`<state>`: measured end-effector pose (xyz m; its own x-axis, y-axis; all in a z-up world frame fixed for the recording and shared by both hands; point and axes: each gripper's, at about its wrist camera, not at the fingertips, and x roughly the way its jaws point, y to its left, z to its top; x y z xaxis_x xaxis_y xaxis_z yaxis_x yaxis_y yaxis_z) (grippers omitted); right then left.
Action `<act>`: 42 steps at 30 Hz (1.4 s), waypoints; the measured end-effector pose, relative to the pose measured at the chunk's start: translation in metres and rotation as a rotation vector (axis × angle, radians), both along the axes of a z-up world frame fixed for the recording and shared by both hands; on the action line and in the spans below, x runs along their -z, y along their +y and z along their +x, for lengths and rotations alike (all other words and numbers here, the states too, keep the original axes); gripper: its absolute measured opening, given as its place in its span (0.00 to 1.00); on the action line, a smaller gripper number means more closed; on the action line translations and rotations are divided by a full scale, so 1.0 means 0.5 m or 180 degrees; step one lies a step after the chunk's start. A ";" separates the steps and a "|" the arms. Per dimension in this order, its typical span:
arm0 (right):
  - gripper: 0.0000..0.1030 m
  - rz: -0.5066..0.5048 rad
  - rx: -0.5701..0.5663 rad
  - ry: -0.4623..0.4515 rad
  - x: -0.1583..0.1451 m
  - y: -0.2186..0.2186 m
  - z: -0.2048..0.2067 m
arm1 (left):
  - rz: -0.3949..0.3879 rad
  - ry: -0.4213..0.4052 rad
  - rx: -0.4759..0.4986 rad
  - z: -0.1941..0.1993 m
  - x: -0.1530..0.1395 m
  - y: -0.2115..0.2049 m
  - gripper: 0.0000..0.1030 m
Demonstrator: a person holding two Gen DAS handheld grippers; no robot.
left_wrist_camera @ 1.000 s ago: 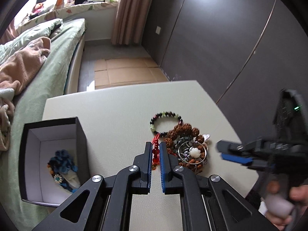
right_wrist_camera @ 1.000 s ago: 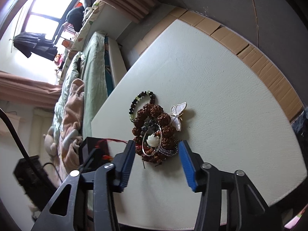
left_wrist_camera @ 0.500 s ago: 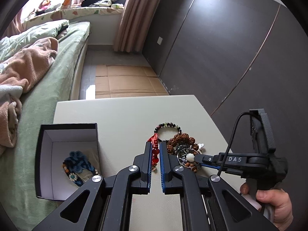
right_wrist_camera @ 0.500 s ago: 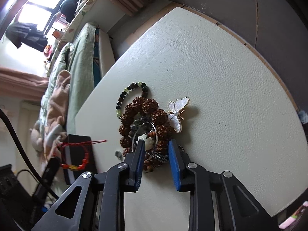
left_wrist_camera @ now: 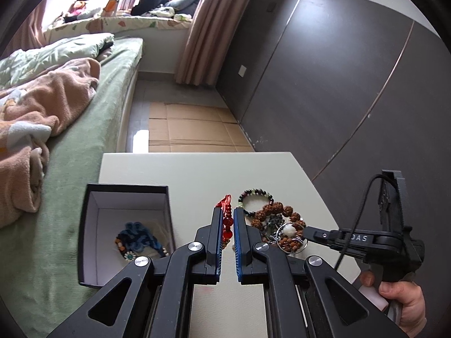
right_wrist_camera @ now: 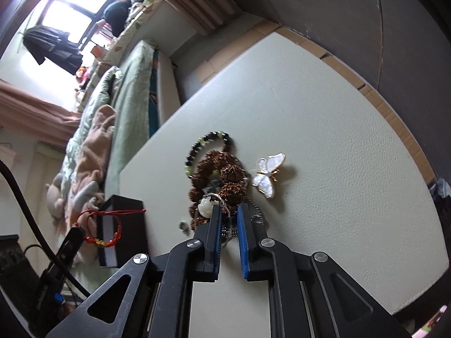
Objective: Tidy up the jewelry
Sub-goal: 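Grasp the red string bracelet with the left gripper and lift it, then close the right gripper on the silver hoop earring in the pile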
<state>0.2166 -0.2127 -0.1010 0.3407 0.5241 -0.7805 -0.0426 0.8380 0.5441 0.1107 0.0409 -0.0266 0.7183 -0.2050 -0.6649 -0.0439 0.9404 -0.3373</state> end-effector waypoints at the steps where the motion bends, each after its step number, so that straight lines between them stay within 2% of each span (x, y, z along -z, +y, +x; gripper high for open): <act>1: 0.12 -0.0016 0.0004 -0.0008 -0.003 0.000 -0.001 | 0.0003 -0.0004 -0.0016 -0.003 -0.001 0.004 0.07; 2: 0.12 -0.0029 0.0014 -0.0002 -0.003 -0.003 -0.002 | 0.0003 -0.0002 -0.0024 -0.004 -0.001 0.008 0.07; 3: 0.03 -0.0036 0.0019 0.0028 0.001 -0.005 -0.002 | 0.0003 0.0006 -0.0038 -0.005 0.000 0.012 0.07; 4: 0.02 -0.0050 0.0021 0.0067 0.006 -0.003 -0.001 | 0.0003 0.0018 -0.0047 -0.005 0.001 0.015 0.07; 15: 0.02 -0.0204 0.0035 0.0250 0.025 -0.017 -0.009 | 0.0019 0.0044 -0.0040 -0.003 0.003 0.025 0.07; 16: 0.05 -0.0261 0.0006 0.0237 0.023 -0.015 -0.011 | 0.0026 0.0045 -0.0041 -0.004 0.003 0.025 0.07; 18: 0.23 -0.0357 -0.0092 0.0204 0.020 -0.006 -0.012 | 0.0040 0.0044 -0.0036 -0.006 0.002 0.024 0.07; 19: 0.40 -0.0353 -0.0126 0.0185 0.019 -0.005 -0.013 | 0.0045 0.0044 -0.0033 -0.007 0.002 0.023 0.07; 20: 0.44 -0.0358 -0.0155 0.0157 0.017 -0.003 -0.015 | 0.0050 0.0045 -0.0031 -0.007 0.002 0.023 0.07; 24: 0.44 -0.0432 -0.0272 0.0039 0.011 0.002 -0.020 | 0.0062 0.0050 -0.0041 -0.011 0.003 0.025 0.07; 25: 0.41 -0.0446 -0.0285 0.0032 0.012 0.004 -0.021 | 0.0063 0.0052 -0.0043 -0.011 0.003 0.025 0.07; 26: 0.31 -0.0457 -0.0309 0.0023 0.014 0.006 -0.021 | 0.0064 0.0056 -0.0045 -0.011 0.004 0.026 0.07; 28: 0.23 -0.0498 -0.0378 0.0042 0.020 0.014 -0.020 | 0.0073 0.0066 -0.0041 -0.011 0.005 0.025 0.07; 31: 0.19 -0.0595 -0.0461 0.0067 0.032 0.025 -0.017 | 0.0088 0.0067 -0.0036 -0.011 0.004 0.022 0.07; 39: 0.19 -0.0723 -0.0588 0.0004 0.036 0.041 -0.008 | 0.0096 0.0074 -0.0030 -0.012 0.004 0.021 0.07; 40: 0.15 -0.0726 -0.0608 -0.0014 0.036 0.045 -0.007 | 0.0096 0.0079 -0.0027 -0.013 0.004 0.021 0.07; 41: 0.03 -0.0710 -0.0643 -0.0030 0.035 0.048 -0.006 | 0.0097 0.0080 -0.0026 -0.014 0.005 0.020 0.07; 42: 0.03 -0.0729 -0.0672 -0.0020 0.038 0.052 -0.004 | 0.0098 0.0082 -0.0025 -0.014 0.005 0.020 0.07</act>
